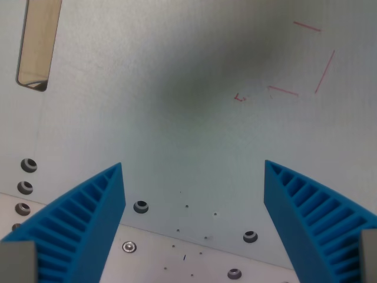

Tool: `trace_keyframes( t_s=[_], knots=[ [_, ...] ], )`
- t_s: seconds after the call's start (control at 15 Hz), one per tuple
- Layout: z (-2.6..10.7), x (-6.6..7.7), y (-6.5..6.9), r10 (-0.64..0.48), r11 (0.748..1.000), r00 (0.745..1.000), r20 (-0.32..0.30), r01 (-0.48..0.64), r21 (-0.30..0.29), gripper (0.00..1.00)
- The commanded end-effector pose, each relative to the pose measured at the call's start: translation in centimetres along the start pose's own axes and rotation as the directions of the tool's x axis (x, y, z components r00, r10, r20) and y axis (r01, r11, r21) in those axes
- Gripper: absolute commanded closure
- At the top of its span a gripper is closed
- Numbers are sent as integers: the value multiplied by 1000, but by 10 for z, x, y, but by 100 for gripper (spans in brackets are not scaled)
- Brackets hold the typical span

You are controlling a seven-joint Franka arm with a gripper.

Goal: Rotate around gripper positive z

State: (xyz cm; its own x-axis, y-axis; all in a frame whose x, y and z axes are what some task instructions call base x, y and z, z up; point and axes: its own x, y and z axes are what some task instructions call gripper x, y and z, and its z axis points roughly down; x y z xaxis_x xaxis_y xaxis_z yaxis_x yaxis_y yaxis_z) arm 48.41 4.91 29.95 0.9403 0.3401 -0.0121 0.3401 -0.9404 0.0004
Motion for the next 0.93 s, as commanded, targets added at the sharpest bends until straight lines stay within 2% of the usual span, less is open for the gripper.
trace_keyframes(
  t_s=[0.07,0.93],
  knots=[
    [-2,0,0,12,1000,1000,-4,-12,-1,0],
    [-2,0,0,163,987,987,-4,-163,0,0]
  ],
)
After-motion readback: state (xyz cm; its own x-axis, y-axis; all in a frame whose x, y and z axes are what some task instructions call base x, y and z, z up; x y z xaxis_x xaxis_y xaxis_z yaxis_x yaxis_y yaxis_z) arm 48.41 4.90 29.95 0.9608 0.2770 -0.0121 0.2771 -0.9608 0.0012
